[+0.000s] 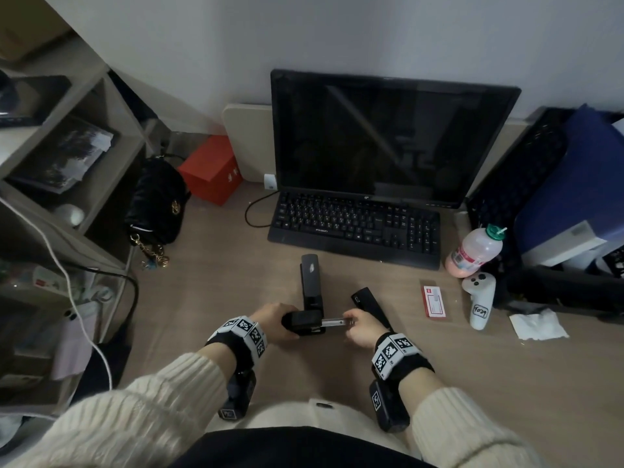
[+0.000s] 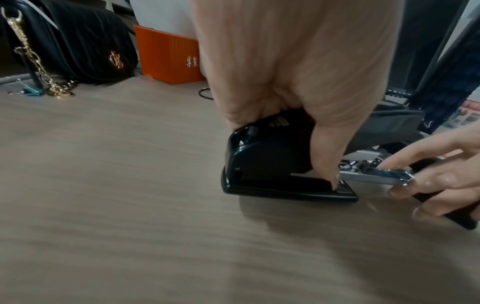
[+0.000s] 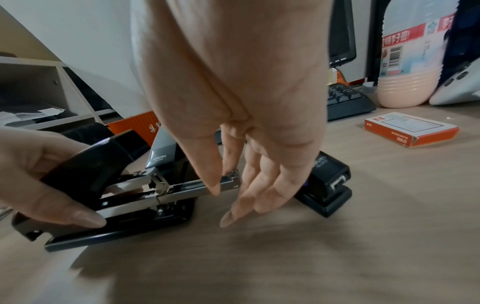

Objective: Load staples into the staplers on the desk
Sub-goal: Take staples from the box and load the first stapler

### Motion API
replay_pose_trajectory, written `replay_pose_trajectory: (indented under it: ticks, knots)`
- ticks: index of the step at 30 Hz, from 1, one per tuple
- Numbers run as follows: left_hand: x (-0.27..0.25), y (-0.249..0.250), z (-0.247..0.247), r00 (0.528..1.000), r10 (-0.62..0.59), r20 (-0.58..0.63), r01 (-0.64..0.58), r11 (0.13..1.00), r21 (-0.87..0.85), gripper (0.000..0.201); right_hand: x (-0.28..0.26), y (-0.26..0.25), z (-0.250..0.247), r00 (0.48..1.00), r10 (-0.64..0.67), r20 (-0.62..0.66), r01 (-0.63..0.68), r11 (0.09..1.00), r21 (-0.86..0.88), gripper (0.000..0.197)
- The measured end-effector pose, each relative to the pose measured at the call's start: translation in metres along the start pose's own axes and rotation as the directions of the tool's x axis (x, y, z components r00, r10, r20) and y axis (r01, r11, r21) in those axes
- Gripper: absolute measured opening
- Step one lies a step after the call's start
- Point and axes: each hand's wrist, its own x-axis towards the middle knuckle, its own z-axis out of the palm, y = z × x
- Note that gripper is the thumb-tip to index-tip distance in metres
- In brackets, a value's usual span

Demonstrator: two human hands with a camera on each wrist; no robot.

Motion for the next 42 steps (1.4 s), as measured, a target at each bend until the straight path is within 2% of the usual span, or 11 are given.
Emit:
replay_pose_trajectory:
  ticks: [9, 16, 19, 21, 24, 27, 30, 34, 42]
  knots:
    - [0.001, -0.005, 0.006, 0.999, -0.049, 0.003, 0.049, 0.999, 0.0, 0.047, 0.003, 0.001, 0.002, 1.0, -0.028, -0.014, 0.028, 0.998, 0.049, 0.053]
    - [-0.003, 0.002, -0.001, 0.997, 0.045, -0.065, -0.049, 0.998, -0.047, 0.039, -0.001, 0.005, -0.005, 0.994, -0.027, -0.107, 0.046, 0.982, 0.184, 0.043]
    - [-0.002, 0.015, -0.005, 0.997, 0.064, -0.036, -0.064, 0.998, 0.005, 0.04, -0.006, 0.004, -0.009, 0.986, -0.038, -0.161, 0.078, 0.965, 0.25, 0.036]
    - [0.001, 0.025, -0.006, 0.999, 0.051, 0.013, -0.052, 0.993, 0.107, 0.047, -0.009, 0.003, -0.009, 0.982, -0.059, -0.181, 0.104, 0.963, 0.248, 0.03]
    - [0.004, 0.034, -0.006, 0.999, -0.023, 0.024, 0.016, 0.967, 0.254, 0.057, -0.014, 0.003, -0.007, 0.974, -0.084, -0.212, 0.13, 0.968, 0.215, 0.03]
    - [0.004, 0.029, 0.001, 0.997, -0.077, -0.016, 0.078, 0.955, 0.287, 0.047, -0.021, 0.003, -0.007, 0.972, -0.119, -0.202, 0.133, 0.99, 0.056, 0.04]
    - [0.004, 0.021, 0.004, 0.994, -0.11, -0.013, 0.109, 0.942, 0.316, 0.039, -0.024, 0.001, -0.007, 0.984, -0.142, -0.11, 0.138, 0.99, -0.037, 0.051]
    - [0.008, 0.022, 0.003, 0.995, -0.104, -0.008, 0.1, 0.931, 0.351, 0.035, -0.02, -0.004, -0.004, 0.988, -0.144, -0.058, 0.14, 0.988, -0.067, 0.052]
    - [0.016, 0.024, 0.005, 0.997, -0.079, 0.003, 0.072, 0.925, 0.373, 0.041, -0.011, -0.004, -0.011, 0.989, -0.116, -0.092, 0.108, 0.991, -0.084, 0.042]
